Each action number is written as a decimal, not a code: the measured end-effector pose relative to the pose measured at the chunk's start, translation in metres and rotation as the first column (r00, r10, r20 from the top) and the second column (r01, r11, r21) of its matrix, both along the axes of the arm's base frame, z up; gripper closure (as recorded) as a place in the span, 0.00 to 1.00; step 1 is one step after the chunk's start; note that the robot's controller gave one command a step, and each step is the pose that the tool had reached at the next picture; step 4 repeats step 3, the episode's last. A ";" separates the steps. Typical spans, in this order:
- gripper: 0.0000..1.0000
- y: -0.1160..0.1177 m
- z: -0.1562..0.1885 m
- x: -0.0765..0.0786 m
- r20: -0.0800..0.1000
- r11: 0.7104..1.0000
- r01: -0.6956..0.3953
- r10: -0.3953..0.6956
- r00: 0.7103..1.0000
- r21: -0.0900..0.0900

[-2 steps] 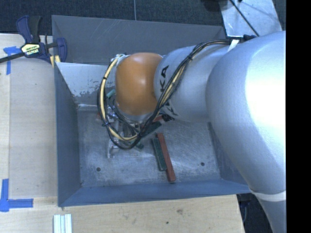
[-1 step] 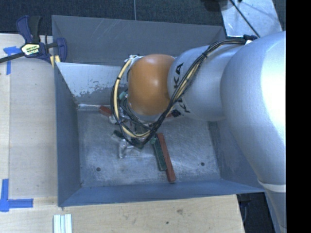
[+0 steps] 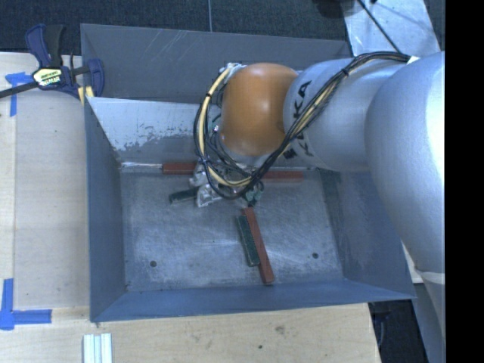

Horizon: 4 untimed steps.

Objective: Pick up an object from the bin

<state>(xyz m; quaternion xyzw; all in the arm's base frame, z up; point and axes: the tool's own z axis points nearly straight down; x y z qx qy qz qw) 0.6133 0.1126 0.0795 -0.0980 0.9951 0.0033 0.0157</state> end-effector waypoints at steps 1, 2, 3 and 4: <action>1.00 0.000 0.000 0.000 0.000 1.000 0.000 0.000 1.000 0.000; 1.00 0.001 0.039 -0.006 -0.033 0.999 -0.050 0.049 0.998 -0.010; 1.00 0.005 0.149 -0.007 -0.027 1.000 -0.020 0.020 0.999 -0.008; 1.00 0.005 0.149 -0.007 -0.027 1.000 -0.020 0.020 0.999 -0.008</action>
Offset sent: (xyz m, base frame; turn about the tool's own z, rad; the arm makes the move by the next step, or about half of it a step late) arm -0.0047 0.0039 0.0625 -0.0707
